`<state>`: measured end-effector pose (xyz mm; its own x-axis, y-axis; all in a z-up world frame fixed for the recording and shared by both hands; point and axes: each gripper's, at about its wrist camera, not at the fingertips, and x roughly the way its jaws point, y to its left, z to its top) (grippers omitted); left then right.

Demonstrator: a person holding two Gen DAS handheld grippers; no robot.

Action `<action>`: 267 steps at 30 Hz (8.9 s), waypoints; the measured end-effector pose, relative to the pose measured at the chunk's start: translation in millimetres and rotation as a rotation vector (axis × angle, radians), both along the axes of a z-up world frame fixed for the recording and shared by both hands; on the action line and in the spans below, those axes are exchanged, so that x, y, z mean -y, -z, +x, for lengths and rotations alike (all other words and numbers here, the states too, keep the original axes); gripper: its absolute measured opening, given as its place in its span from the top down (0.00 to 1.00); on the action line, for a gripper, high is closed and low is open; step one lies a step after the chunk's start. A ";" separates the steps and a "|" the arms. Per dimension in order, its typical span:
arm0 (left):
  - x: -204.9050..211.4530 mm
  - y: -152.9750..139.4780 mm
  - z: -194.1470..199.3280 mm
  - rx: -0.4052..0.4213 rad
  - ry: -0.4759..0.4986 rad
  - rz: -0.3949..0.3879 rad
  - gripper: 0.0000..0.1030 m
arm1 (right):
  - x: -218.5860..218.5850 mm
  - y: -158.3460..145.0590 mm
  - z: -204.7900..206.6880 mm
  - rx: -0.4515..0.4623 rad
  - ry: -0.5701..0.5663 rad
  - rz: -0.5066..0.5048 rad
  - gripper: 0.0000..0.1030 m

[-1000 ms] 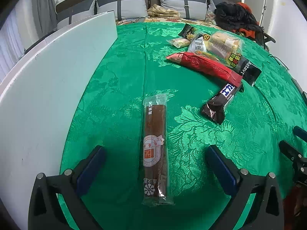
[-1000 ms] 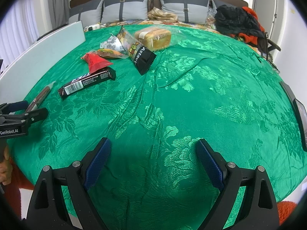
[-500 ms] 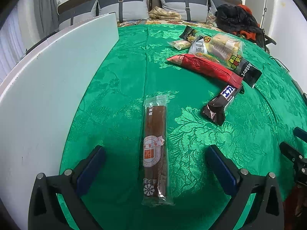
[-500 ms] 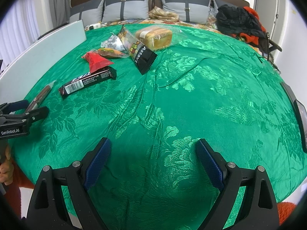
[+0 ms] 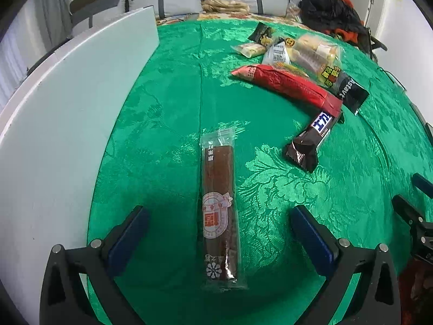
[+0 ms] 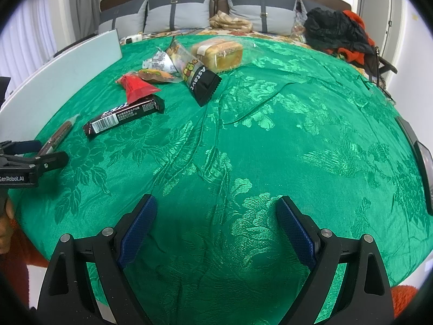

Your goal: Organize snacks

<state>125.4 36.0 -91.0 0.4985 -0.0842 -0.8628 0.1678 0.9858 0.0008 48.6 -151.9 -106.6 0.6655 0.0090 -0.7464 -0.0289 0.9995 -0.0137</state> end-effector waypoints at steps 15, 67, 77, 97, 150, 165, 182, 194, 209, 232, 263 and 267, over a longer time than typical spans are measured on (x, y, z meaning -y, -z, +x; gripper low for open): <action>2.0 0.6 8.6 -0.055 0.030 0.013 0.00 | 0.2 0.3 -1.2 0.007 0.004 -0.001 0.10; -64.4 -97.6 -54.7 0.166 -0.029 -0.541 0.83 | 24.0 -68.8 25.5 -0.088 0.166 0.781 0.82; -226.5 -149.2 -45.5 0.304 -0.334 -0.492 0.83 | -187.0 -185.2 90.0 -0.054 -0.319 0.810 0.82; -127.4 -140.3 -60.4 0.247 -0.150 -0.445 0.12 | -50.9 -36.6 55.8 -0.023 0.022 0.054 0.36; 13.6 12.6 148.2 0.090 -0.114 -0.015 0.00 | 61.7 -0.9 16.9 -0.027 0.271 0.015 0.18; 13.6 12.6 148.2 0.090 -0.114 -0.015 0.00 | 61.7 -0.7 17.7 -0.027 0.271 0.016 0.17; 13.7 12.8 148.2 0.092 -0.113 -0.016 0.00 | 61.6 -0.3 18.6 -0.026 0.271 0.015 0.17; 13.7 12.9 148.2 0.092 -0.113 -0.016 0.00 | 61.7 -0.1 19.5 -0.026 0.270 0.015 0.17; 13.6 13.0 148.1 0.093 -0.113 -0.016 0.00 | 61.7 0.4 20.5 -0.026 0.270 0.015 0.16; 13.7 13.1 148.1 0.095 -0.113 -0.017 0.00 | 61.6 0.9 21.7 -0.025 0.269 0.015 0.16; 13.5 13.8 148.6 0.096 -0.112 -0.018 0.00 | 61.5 1.8 23.1 -0.024 0.268 0.014 0.16; 13.6 13.7 148.3 0.096 -0.112 -0.018 0.00 | 61.4 1.9 23.3 -0.024 0.268 0.014 0.16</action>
<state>273.7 22.4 -104.7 0.5862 -0.0384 -0.8093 0.0566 0.9984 -0.0064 71.9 -213.3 -108.6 0.6275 -0.1548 -0.7631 0.2371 0.9715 -0.0021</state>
